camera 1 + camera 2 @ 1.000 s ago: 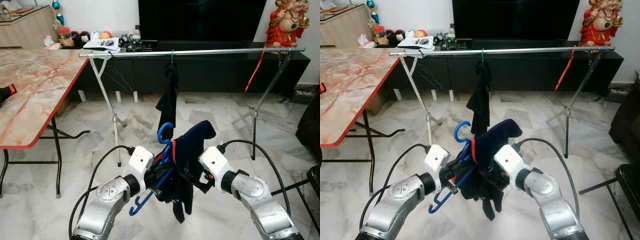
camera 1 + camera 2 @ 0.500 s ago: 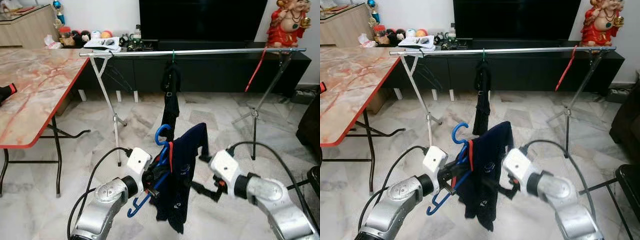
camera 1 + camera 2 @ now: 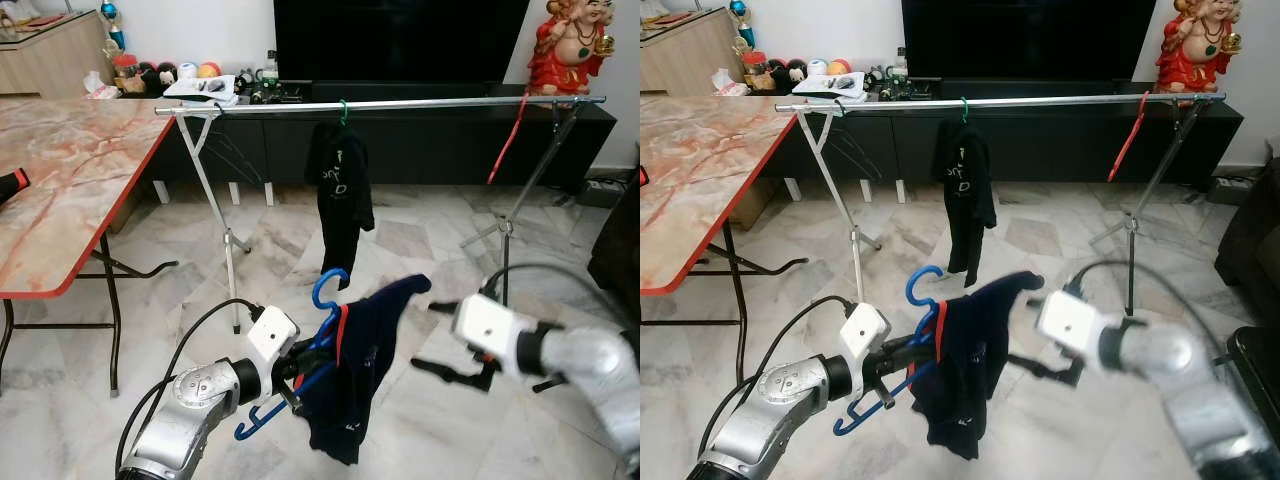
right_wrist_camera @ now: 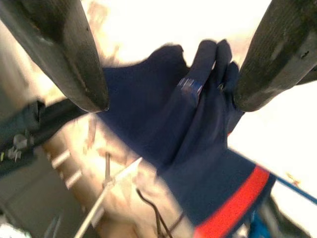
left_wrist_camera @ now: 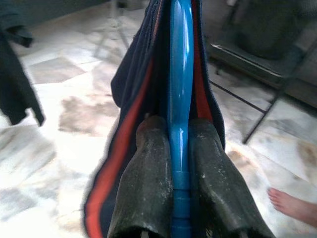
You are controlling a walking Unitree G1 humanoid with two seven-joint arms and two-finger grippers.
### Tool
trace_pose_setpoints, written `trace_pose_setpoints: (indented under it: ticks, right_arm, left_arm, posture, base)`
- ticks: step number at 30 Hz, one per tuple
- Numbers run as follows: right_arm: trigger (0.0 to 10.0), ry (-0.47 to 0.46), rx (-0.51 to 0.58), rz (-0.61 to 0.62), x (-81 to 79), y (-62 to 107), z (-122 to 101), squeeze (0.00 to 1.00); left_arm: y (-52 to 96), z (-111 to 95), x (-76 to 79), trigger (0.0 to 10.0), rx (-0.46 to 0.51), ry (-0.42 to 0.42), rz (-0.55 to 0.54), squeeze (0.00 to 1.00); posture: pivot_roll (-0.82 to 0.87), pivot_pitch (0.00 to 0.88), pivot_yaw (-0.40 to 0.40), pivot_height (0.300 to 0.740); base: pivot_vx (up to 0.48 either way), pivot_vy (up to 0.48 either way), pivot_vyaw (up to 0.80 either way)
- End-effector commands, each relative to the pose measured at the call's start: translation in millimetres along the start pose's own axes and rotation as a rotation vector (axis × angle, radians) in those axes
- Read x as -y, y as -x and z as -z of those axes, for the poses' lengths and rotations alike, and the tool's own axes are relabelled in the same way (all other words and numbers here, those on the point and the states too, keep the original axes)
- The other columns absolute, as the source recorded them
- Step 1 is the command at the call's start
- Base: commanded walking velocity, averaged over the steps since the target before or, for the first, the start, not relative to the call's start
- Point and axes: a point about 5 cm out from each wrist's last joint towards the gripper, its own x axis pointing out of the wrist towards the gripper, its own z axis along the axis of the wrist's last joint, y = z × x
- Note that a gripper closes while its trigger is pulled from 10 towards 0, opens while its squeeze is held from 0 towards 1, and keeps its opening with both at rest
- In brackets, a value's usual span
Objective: Hang hanger
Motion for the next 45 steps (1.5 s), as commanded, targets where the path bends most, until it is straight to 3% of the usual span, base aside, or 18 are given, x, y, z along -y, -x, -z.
trace_pose_setpoints:
  ticks: [1, 10, 14, 20, 24, 30, 38, 45]
  right_arm:
    - [10.0, 0.012, 0.024, -0.05, 4.4, 3.3, -2.5, 0.0]
    - [10.0, 0.026, -0.007, -0.211, 3.6, 0.4, 6.0, 0.0]
    - [10.0, 0.003, -0.006, -0.448, -9.4, -11.4, 18.0, 0.0]
    - [10.0, 0.007, 0.002, -0.567, -16.4, -17.5, 20.4, 0.0]
    - [10.0, 0.015, 0.01, -0.601, -17.1, -19.9, 21.5, 0.0]
    - [10.0, 0.054, 0.043, -0.513, -9.9, -28.3, 19.2, 0.0]
    - [10.0, 0.052, 0.067, -0.546, -9.0, -8.9, 16.6, 0.0]
    - [10.0, 0.042, 0.087, -0.557, -8.4, -2.4, 15.5, 0.0]
  left_arm:
    - [-0.4, -2.2, 3.7, 10.0, 0.004, -0.067, 0.062, 0.0]
    - [0.6, 0.4, 5.2, 10.0, -0.03, -0.084, 0.135, 0.0]
    - [3.5, -4.3, 4.9, 10.0, -0.093, -0.152, 0.261, 0.0]
    - [2.6, -12.5, 1.5, 10.0, -0.11, -0.19, 0.308, 0.0]
    - [0.9, -13.6, 2.7, 10.0, -0.109, -0.193, 0.32, 0.0]
    - [-1.7, -14.1, 9.0, 10.0, -0.104, -0.192, 0.348, 0.0]
    - [-1.5, -11.3, 11.2, 10.0, -0.112, -0.179, 0.355, 0.0]
    - [-2.5, -10.9, 12.0, 10.0, -0.114, -0.176, 0.364, 0.0]
  posture:
    - [0.05, 0.056, 0.0, 0.74]
    - [0.05, 0.052, -0.023, 0.74]
    - [0.06, 0.046, -0.042, 0.74]
    - [0.07, 0.039, -0.047, 0.74]
    - [0.07, 0.036, -0.05, 0.74]
    - [0.07, 0.033, -0.051, 0.74]
    - [0.06, 0.024, -0.051, 0.74]
    - [0.06, 0.019, -0.05, 0.74]
  base:
    - [0.0, 0.0, 0.0]
    - [0.0, 0.0, 0.0]
    - [0.0, 0.0, 0.0]
    - [0.0, 0.0, 0.0]
    - [0.0, 0.0, 0.0]
    - [0.0, 0.0, 0.0]
    - [0.0, 0.0, 0.0]
    - [0.0, 0.0, 0.0]
